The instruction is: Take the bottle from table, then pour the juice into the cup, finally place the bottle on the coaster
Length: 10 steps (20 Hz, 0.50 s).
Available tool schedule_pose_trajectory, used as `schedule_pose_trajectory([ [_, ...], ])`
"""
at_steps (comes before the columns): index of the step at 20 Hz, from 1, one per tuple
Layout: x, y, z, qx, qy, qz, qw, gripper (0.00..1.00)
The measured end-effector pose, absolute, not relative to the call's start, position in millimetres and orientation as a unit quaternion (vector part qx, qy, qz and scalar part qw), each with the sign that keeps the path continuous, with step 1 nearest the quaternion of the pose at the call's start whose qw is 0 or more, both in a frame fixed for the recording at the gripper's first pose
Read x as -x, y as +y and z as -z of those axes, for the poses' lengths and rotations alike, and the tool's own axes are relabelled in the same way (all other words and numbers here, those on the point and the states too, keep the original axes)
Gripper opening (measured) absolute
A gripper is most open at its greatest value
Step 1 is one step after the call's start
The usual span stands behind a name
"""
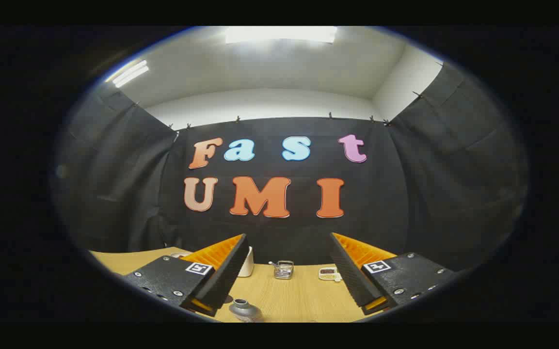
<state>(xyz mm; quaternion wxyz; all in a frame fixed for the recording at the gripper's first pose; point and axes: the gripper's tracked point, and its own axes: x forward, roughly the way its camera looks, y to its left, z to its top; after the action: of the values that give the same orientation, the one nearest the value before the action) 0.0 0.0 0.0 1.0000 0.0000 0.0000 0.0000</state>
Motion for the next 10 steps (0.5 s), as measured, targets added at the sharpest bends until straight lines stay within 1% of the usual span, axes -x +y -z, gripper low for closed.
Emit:
schedule_pose_trajectory([
  [10, 1.9, 3.3, -1.4, -0.007, -0.001, -0.004, 1.0, 0.97],
])
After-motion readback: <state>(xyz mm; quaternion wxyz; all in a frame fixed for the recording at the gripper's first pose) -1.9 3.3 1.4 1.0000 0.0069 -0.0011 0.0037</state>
